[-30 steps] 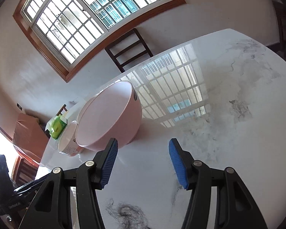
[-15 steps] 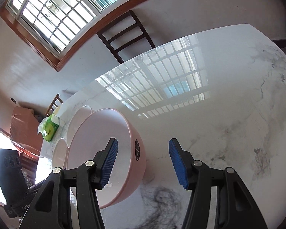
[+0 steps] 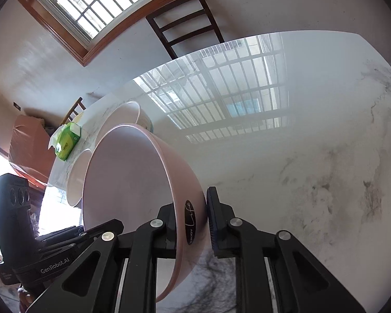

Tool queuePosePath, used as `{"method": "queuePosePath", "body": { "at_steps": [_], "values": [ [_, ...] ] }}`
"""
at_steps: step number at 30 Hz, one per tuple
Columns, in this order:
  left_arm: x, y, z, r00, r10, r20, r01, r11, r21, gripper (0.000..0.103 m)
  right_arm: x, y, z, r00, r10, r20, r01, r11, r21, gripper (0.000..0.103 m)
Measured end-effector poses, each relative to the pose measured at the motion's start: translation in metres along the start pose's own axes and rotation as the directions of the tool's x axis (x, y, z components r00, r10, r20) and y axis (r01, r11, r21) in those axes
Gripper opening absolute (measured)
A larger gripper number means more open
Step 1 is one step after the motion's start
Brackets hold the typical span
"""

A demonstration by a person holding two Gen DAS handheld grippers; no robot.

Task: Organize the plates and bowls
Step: 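Lift the pink bowl with both grippers and carry it beside the plate stack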

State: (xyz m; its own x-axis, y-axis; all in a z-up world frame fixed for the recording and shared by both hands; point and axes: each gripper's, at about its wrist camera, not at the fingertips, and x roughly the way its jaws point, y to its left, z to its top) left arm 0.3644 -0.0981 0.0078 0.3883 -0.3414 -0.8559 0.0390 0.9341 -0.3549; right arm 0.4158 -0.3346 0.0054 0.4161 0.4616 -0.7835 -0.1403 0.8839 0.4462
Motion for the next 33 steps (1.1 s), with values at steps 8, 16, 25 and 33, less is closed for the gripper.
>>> {"method": "queuePosePath", "body": {
  "at_steps": [8, 16, 25, 33],
  "values": [
    [-0.057, 0.026, -0.084, 1.000, 0.022, 0.011, -0.022, 1.000, 0.005, 0.017, -0.025, 0.035, -0.083, 0.993, 0.070, -0.099, -0.073, 0.997, -0.027, 0.019],
    [-0.084, 0.058, -0.137, 0.998, 0.057, 0.016, -0.057, 0.998, 0.026, 0.017, -0.033, 0.068, -0.150, 0.985, 0.082, -0.151, -0.091, 0.994, -0.059, 0.019],
    [-0.089, 0.059, -0.149, 0.997, 0.066, 0.030, -0.067, 0.997, 0.030, 0.017, -0.034, 0.084, -0.182, 0.981, 0.080, -0.178, -0.090, 0.994, -0.054, 0.020],
    [-0.085, 0.065, -0.150, 0.998, 0.056, 0.024, -0.057, 0.998, 0.015, 0.017, -0.031, 0.087, -0.186, 0.981, 0.067, -0.184, -0.077, 0.996, -0.051, 0.020]
  ]
}}
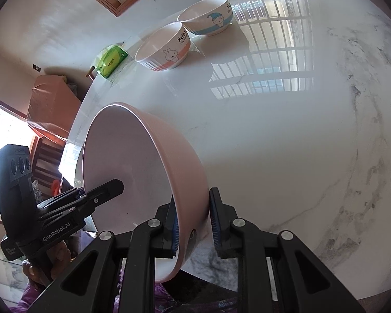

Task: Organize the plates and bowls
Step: 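Lift the pink bowl with both grippers and carry it beside the plate stack, then lower the pink bowl onto the table and open both grippers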

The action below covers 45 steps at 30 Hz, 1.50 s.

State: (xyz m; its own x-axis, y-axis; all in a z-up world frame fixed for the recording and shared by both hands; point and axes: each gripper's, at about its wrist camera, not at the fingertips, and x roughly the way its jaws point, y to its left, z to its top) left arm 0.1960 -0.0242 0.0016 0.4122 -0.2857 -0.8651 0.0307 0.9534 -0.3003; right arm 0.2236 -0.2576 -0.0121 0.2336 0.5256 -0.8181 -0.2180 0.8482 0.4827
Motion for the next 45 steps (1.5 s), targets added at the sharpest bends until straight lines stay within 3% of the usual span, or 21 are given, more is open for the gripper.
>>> {"method": "queuePosePath", "body": {
  "at_steps": [11, 20, 30, 35, 39, 41, 43, 45],
  "values": [
    [0.002, -0.007, 0.002, 0.999, 0.021, 0.026, -0.021, 0.999, 0.031, 0.017, 0.006, -0.006, 0.002, 1.000, 0.005, -0.004, -0.005, 1.000, 0.013, 0.022],
    [0.004, -0.015, -0.001, 0.995, 0.079, 0.064, -0.085, 0.992, 0.094, 0.017, 0.004, -0.010, 0.001, 1.000, 0.013, 0.022, -0.013, 1.000, 0.008, 0.024],
    [-0.005, -0.023, -0.005, 0.974, 0.158, 0.160, -0.185, 0.968, 0.169, 0.017, -0.003, -0.009, 0.002, 0.997, 0.026, 0.070, -0.027, 1.000, 0.008, 0.026],
    [-0.010, -0.026, -0.006, 0.962, 0.189, 0.197, -0.227, 0.955, 0.192, 0.018, -0.014, -0.009, 0.002, 0.991, 0.010, 0.133, -0.011, 1.000, 0.006, 0.027],
    [-0.016, -0.025, -0.008, 0.953, 0.201, 0.227, -0.245, 0.951, 0.186, 0.041, -0.026, -0.005, 0.003, 0.982, -0.015, 0.191, 0.020, 1.000, -0.023, 0.033],
    [-0.021, -0.023, -0.009, 0.951, 0.192, 0.241, -0.238, 0.954, 0.181, 0.043, -0.032, 0.000, 0.003, 0.975, -0.043, 0.220, 0.055, 0.997, -0.049, 0.042],
    [-0.025, -0.022, -0.009, 0.945, 0.205, 0.255, -0.253, 0.952, 0.170, 0.061, -0.036, 0.004, 0.002, 0.968, -0.062, 0.242, 0.081, 0.994, -0.072, 0.047],
    [-0.031, -0.021, -0.011, 0.938, 0.202, 0.280, -0.257, 0.951, 0.172, 0.065, -0.039, 0.008, 0.001, 0.962, -0.089, 0.257, 0.115, 0.989, -0.090, 0.051]
  ]
}}
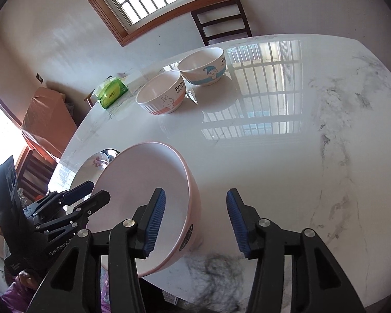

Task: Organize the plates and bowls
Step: 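Lower the pink bowl onto the table and open both grippers, then move both grippers to the pink-banded white bowl and close on its rim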

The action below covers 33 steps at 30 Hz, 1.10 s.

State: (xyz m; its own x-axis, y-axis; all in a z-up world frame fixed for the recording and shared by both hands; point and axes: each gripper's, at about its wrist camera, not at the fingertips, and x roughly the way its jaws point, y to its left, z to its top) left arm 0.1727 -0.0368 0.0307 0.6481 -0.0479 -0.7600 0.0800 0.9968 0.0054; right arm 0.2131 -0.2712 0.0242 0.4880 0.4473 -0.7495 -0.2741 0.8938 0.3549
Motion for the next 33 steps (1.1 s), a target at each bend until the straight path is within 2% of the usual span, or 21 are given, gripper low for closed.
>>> {"method": "queuePosePath", "body": {
  "at_steps": [5, 7, 8, 9, 11, 13, 15, 17, 18, 20, 23, 25, 27, 28, 29, 33],
  "values": [
    [-0.019, -0.005, -0.003, 0.996, -0.002, 0.085, -0.002, 0.999, 0.044, 0.066, -0.013, 0.003, 0.002, 0.994, -0.097, 0.048, 0.099, 0.994, -0.037, 0.088],
    [-0.033, -0.008, -0.008, 0.983, 0.006, 0.183, -0.021, 0.997, 0.081, 0.066, -0.023, 0.009, 0.001, 0.984, -0.150, 0.091, 0.157, 0.985, -0.070, 0.095],
    [-0.038, -0.008, -0.008, 0.978, -0.004, 0.208, -0.015, 0.996, 0.087, 0.066, -0.029, 0.012, 0.002, 0.975, -0.180, 0.129, 0.191, 0.979, -0.074, 0.101],
    [-0.042, -0.005, -0.007, 0.975, -0.039, 0.217, 0.022, 0.996, 0.082, 0.066, -0.036, 0.014, 0.003, 0.967, -0.200, 0.158, 0.213, 0.975, -0.067, 0.103],
    [-0.049, 0.005, -0.004, 0.961, -0.092, 0.262, 0.084, 0.996, 0.043, 0.066, -0.047, 0.017, 0.009, 0.964, -0.210, 0.165, 0.223, 0.973, -0.058, 0.103],
    [-0.058, 0.019, -0.002, 0.941, -0.110, 0.320, 0.122, 0.992, -0.018, 0.066, -0.059, 0.019, 0.012, 0.970, -0.129, 0.205, 0.150, 0.985, -0.090, 0.103],
    [-0.059, 0.028, 0.006, 0.947, -0.137, 0.289, 0.157, 0.987, -0.045, 0.066, -0.073, 0.019, 0.009, 0.959, -0.017, 0.284, 0.052, 0.992, -0.117, 0.103],
    [-0.060, 0.036, 0.013, 0.952, -0.156, 0.263, 0.175, 0.983, -0.052, 0.066, -0.075, 0.017, 0.010, 0.954, 0.029, 0.298, 0.006, 0.993, -0.116, 0.103],
    [-0.059, 0.039, 0.017, 0.955, -0.164, 0.248, 0.180, 0.983, -0.044, 0.066, -0.070, 0.016, 0.012, 0.962, 0.023, 0.272, 0.011, 0.993, -0.121, 0.103],
    [-0.059, 0.039, 0.022, 0.970, -0.125, 0.209, 0.131, 0.991, -0.014, 0.066, -0.059, 0.017, 0.018, 0.976, -0.046, 0.212, 0.076, 0.988, -0.133, 0.100],
    [-0.059, 0.040, 0.030, 0.979, -0.075, 0.192, 0.073, 0.997, 0.016, 0.066, -0.061, 0.019, 0.025, 0.981, -0.034, 0.192, 0.065, 0.985, -0.158, 0.096],
    [-0.055, 0.044, 0.039, 0.983, -0.091, 0.161, 0.090, 0.996, 0.016, 0.066, -0.063, 0.016, 0.035, 0.985, 0.000, 0.171, 0.022, 0.991, -0.129, 0.096],
    [-0.049, 0.052, 0.047, 0.985, -0.115, 0.129, 0.118, 0.993, -0.022, 0.066, -0.064, 0.015, 0.046, 0.984, -0.015, 0.176, 0.035, 0.993, -0.111, 0.095],
    [-0.047, 0.056, 0.052, 0.984, -0.128, 0.123, 0.134, 0.990, -0.041, 0.066, -0.064, 0.016, 0.051, 0.983, -0.017, 0.184, 0.039, 0.992, -0.117, 0.089],
    [-0.044, 0.061, 0.057, 0.983, -0.136, 0.119, 0.144, 0.988, -0.061, 0.066, -0.064, 0.017, 0.056, 0.983, -0.012, 0.185, 0.036, 0.992, -0.123, 0.078],
    [-0.026, 0.078, 0.079, 0.981, -0.171, 0.094, 0.182, 0.975, -0.126, 0.066, -0.053, 0.019, 0.078, 0.990, 0.017, 0.141, 0.002, 0.991, -0.132, 0.066]
  ]
}}
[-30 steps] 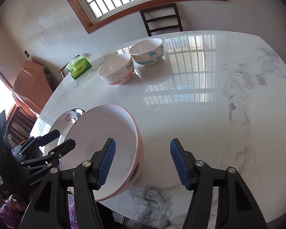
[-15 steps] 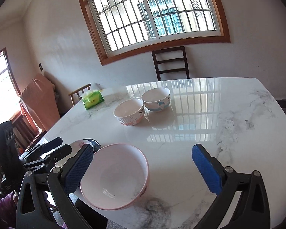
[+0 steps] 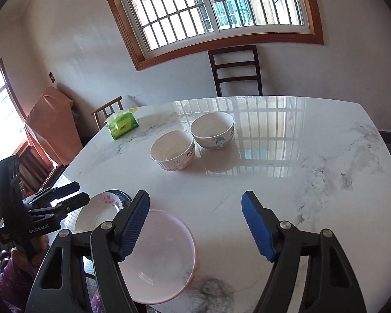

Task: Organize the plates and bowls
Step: 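Move both grippers to the pink-banded white bowl and close on its rim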

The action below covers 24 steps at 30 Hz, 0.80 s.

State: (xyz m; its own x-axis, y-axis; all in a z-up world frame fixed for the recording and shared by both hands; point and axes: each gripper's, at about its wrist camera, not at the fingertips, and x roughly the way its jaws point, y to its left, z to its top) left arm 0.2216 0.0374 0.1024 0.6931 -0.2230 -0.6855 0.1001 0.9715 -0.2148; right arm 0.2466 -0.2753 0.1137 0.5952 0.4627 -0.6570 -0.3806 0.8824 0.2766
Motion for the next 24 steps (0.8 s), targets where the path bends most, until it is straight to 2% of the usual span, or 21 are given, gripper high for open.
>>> {"method": "queuePosePath", "body": {
  "at_steps": [1, 2, 4, 9, 11, 16, 19, 24],
  "values": [
    [0.005, 0.005, 0.005, 1.000, 0.008, -0.004, -0.008, 1.000, -0.019, 0.066, 0.005, 0.001, 0.004, 1.000, -0.004, -0.016, 0.004, 1.000, -0.014, 0.056],
    [0.010, 0.008, 0.010, 1.000, 0.013, -0.008, -0.013, 0.999, -0.033, 0.066, 0.013, 0.004, 0.008, 0.999, -0.017, -0.044, 0.016, 0.999, -0.040, 0.038],
    [0.024, 0.014, 0.019, 0.999, 0.010, -0.031, -0.011, 0.999, -0.046, 0.066, 0.025, 0.005, 0.015, 0.996, -0.052, -0.070, 0.047, 0.997, -0.061, 0.016],
    [0.057, 0.020, 0.034, 0.996, -0.004, -0.093, -0.003, 0.997, -0.080, 0.066, 0.062, 0.007, 0.033, 0.989, 0.008, -0.148, -0.019, 0.997, -0.071, 0.014],
    [0.070, 0.024, 0.040, 0.992, -0.042, -0.118, 0.030, 0.995, -0.098, 0.066, 0.083, 0.007, 0.040, 0.979, 0.046, -0.201, -0.053, 0.998, -0.033, 0.014],
    [0.095, 0.023, 0.058, 0.989, 0.019, -0.144, -0.029, 0.997, -0.073, 0.066, 0.137, 0.011, 0.057, 0.952, 0.108, -0.286, -0.097, 0.994, 0.053, 0.014],
    [0.111, 0.028, 0.067, 0.988, 0.016, -0.155, -0.029, 0.996, -0.083, 0.066, 0.166, 0.004, 0.070, 0.937, 0.166, -0.307, -0.123, 0.980, 0.154, 0.016],
    [0.136, 0.039, 0.077, 0.985, 0.019, -0.171, -0.037, 0.994, -0.106, 0.066, 0.204, -0.004, 0.082, 0.925, 0.189, -0.331, -0.116, 0.967, 0.229, 0.017]
  ]
}}
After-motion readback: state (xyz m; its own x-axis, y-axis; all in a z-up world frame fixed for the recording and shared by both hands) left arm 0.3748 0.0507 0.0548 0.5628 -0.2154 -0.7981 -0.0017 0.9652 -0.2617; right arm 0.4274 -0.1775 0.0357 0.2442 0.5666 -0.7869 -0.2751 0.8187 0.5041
